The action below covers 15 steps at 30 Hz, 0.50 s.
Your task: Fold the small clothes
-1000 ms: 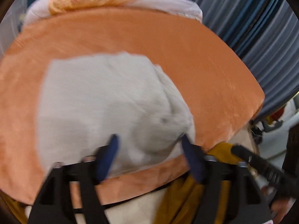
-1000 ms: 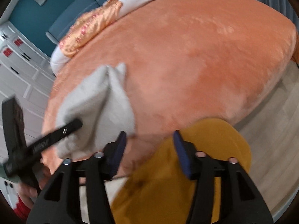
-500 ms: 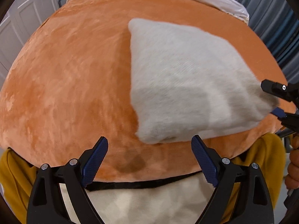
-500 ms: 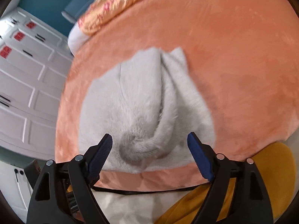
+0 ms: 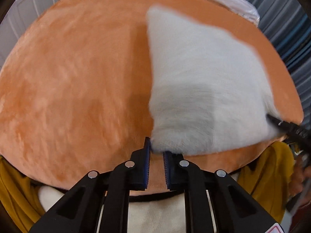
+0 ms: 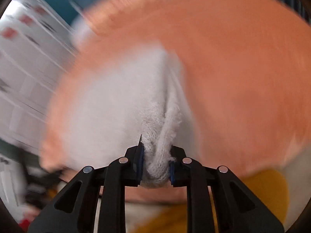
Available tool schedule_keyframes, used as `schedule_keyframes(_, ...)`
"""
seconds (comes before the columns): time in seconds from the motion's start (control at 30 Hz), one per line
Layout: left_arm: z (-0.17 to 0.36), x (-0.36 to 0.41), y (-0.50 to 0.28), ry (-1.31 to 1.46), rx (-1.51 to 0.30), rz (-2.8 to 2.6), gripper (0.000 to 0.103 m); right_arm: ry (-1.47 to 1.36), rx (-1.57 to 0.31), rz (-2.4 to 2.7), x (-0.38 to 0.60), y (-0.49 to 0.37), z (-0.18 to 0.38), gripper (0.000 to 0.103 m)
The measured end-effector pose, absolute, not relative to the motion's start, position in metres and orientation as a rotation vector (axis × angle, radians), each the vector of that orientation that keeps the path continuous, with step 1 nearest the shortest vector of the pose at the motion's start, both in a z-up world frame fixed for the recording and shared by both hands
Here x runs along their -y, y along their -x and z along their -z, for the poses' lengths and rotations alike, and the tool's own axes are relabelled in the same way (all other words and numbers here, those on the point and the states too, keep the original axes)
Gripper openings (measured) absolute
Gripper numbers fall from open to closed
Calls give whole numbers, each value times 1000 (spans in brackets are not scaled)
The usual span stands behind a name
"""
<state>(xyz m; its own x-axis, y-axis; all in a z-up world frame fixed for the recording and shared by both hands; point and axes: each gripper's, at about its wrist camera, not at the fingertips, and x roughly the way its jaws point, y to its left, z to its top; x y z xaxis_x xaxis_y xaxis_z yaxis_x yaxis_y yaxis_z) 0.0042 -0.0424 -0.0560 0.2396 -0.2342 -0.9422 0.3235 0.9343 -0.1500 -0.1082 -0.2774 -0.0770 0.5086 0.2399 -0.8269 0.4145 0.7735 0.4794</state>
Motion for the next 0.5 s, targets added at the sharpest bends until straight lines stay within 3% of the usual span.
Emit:
schedule_keyframes(0.1,61,35,-1,-53,-1316,363,12,-722,-1000,120,277,116,61,26)
schedule_keyframes(0.13,58,32,1,-42,-1315,363,13,-680,-1006,144,275,114,54,32)
schedule_keyframes(0.3,13,18,13,38,-1247,418,15,-602,-918,185,284,115,14,42)
schedule_keyframes(0.37,-7,17,17,63,-1197,437,27,-636,-881,159,294,107,7,51)
schedule_keyframes(0.43,-25,21,19,85,-1135,439,47,-666,-861,142,305,93,5,52)
schedule_keyframes(0.5,-32,32,12,86,-1103,455,49,-652,-878,134,308,63,12,57)
